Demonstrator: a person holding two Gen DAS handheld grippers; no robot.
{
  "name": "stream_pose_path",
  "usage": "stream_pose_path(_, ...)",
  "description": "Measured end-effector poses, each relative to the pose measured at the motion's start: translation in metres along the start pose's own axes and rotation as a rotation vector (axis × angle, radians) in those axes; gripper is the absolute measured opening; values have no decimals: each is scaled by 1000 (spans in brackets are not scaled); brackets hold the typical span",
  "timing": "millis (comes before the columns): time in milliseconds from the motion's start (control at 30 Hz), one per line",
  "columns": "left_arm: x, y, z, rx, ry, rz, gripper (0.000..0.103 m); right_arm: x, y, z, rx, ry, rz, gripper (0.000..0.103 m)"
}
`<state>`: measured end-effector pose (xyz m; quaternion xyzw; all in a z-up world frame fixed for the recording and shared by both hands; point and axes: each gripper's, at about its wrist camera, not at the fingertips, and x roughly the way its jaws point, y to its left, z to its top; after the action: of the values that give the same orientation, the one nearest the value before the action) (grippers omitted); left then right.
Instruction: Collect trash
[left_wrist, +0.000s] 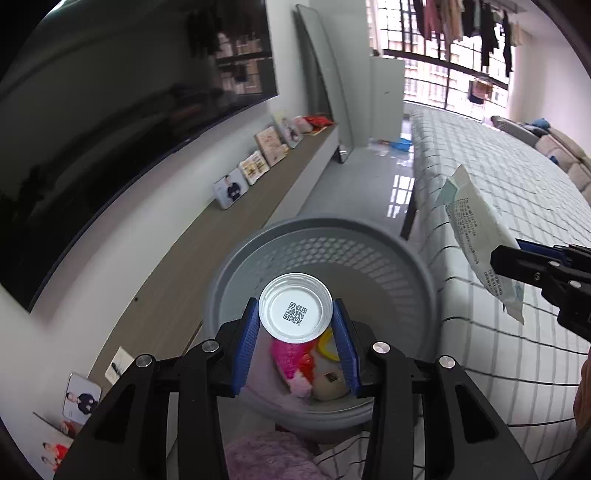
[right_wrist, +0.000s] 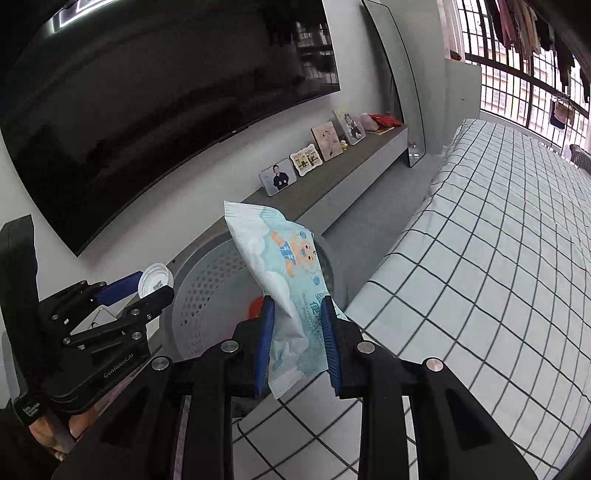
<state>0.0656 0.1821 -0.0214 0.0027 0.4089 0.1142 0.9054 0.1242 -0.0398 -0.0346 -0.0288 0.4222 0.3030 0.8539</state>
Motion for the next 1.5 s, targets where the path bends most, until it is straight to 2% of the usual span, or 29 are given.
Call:
stream_pose_path(133, 13, 17, -8, -61, 19, 10, 39, 27, 11, 1, -5, 37, 22, 25)
stream_pose_path(467, 41, 28, -6, -131, 22, 48, 39, 75, 29, 2, -14, 91, 79, 25)
stream_pose_path(667, 60, 30, -5, -156, 17, 72, 39, 85, 30, -2, -35, 89, 53, 26)
stream_pose_path(900, 78, 34, -11, -181, 67, 51, 40, 90, 22, -5, -3, 107, 65, 27)
stream_pose_path(1033, 77, 32, -13, -169, 55, 54, 40, 94, 22, -6, -8, 110, 64, 27)
stream_pose_path(1067, 77, 31, -13, -167, 55, 55, 42, 93, 22, -6, -9, 107, 62, 28)
stream_pose_path(1133, 76, 30, -14, -161, 54, 72, 52, 94, 20, -5, -4, 99, 62, 36)
stream_pose_path(1167, 75, 29, -15, -160, 49, 83, 60, 94, 18, -5, 4, 90, 63, 50)
stream_pose_path(1200, 74, 30, -15, -160, 42, 90, 63, 94, 15, -5, 12, 83, 68, 56)
stream_pose_path(1333, 71, 29, -15, -150, 31, 121, 66, 90, 14, -5, 15, 62, 66, 56)
stream_pose_path(1500, 70, 32, -16, -158, 33, 135, 75, 92, 15, -6, 12, 69, 59, 56)
